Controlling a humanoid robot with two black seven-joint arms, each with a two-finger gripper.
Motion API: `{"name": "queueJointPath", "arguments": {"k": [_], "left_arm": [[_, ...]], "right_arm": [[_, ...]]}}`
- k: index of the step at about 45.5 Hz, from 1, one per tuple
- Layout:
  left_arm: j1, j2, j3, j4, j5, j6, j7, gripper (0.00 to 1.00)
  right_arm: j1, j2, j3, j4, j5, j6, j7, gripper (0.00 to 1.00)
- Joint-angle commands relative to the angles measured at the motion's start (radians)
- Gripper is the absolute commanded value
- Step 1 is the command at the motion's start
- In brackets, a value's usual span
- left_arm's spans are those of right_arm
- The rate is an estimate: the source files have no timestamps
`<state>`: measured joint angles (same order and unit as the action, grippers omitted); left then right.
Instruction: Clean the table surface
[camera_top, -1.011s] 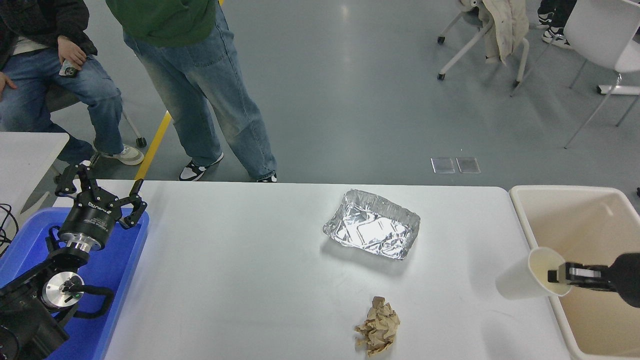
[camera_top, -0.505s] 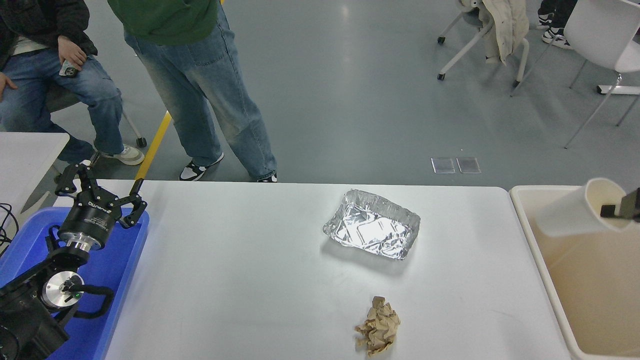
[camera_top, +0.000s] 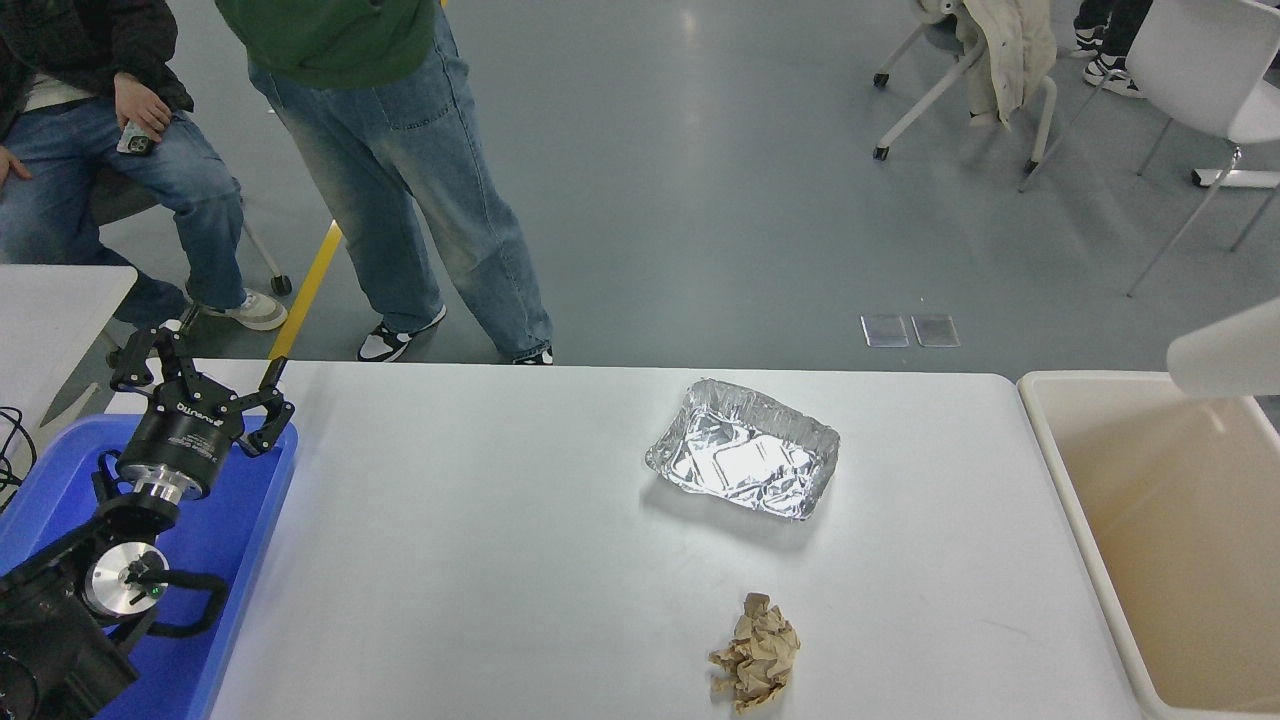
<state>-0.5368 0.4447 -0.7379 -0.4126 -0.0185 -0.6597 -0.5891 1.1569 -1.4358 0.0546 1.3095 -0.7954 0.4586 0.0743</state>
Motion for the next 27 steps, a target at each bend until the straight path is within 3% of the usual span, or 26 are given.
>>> {"name": "queueJointPath", "arguments": {"k": [1, 15, 27], "left_arm": [[0.000, 0.000, 0.000, 0.000, 0.000, 0.000, 0.000, 1.00], [0.000, 0.000, 0.000, 0.000, 0.000, 0.000, 0.000, 1.00], [0.000, 0.000, 0.000, 0.000, 0.000, 0.000, 0.000, 1.00]], "right_arm": [[-0.098, 0.170, -0.050, -0.162, 0.051, -0.135, 0.022, 0.00], [-0.319, 0.439, -0.042, -0.516, 0.058, -0.265, 0.084, 0.00], [-0.457, 0.787, -0.050, -1.123, 0.107, -0.310, 0.166, 0.00]]}}
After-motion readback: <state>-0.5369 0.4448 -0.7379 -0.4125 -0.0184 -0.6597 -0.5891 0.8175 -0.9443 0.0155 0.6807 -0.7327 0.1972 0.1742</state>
